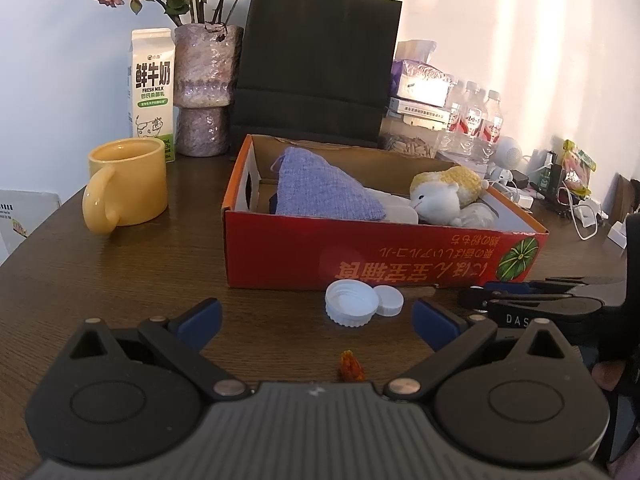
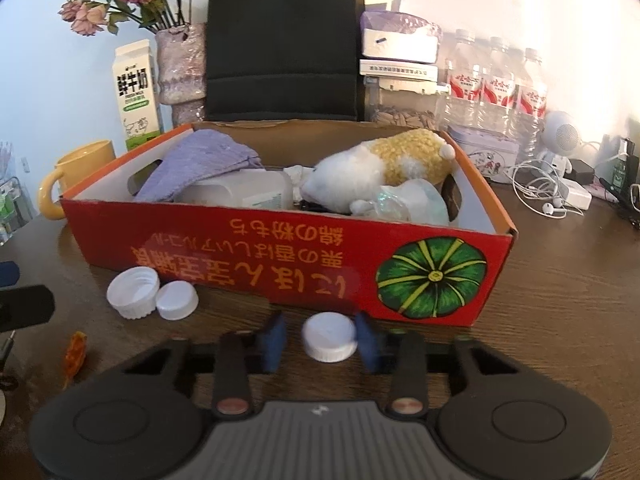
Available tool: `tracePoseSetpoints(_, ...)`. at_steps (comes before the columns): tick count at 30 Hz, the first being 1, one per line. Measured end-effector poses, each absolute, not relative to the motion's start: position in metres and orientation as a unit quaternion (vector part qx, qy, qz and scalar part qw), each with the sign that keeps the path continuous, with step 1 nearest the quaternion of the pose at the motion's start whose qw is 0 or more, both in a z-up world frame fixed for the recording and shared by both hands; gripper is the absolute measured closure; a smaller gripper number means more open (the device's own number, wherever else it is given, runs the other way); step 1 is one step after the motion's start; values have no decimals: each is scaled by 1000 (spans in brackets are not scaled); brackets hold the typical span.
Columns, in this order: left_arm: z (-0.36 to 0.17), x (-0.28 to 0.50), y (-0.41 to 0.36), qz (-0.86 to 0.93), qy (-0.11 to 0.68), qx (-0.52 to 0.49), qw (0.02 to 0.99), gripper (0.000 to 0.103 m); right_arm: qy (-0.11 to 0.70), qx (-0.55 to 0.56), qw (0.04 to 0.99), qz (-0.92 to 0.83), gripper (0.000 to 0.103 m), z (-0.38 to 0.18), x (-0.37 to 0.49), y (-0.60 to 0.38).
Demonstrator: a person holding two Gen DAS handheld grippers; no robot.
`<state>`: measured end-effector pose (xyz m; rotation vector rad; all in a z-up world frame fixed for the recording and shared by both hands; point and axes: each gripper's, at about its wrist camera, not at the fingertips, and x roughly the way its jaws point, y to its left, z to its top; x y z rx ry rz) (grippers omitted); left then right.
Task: Organize objects
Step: 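Grasp a small white bottle cap with the right gripper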
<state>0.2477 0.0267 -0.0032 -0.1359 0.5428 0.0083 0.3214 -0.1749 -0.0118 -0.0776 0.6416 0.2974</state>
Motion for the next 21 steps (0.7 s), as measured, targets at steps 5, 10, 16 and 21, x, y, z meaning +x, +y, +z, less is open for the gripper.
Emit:
tracePoseSetpoints(5,-4,249,27,3,271,-68,960,0,306,-39,940,143,76,-10,316,-174)
tracePoseSetpoints(10,-6,250,28,1,276,-70,959,0,264,-38,952,148,76,2,294,-174)
tracePoseSetpoints(16,-10,251,24,-8,282,-63,957,0,221,-40,960,166,76,17,251,-177)
tracePoseSetpoints(21,-12,247,13,-28,278,-42,959,0,213,-48,961,170,76,17,228,-178)
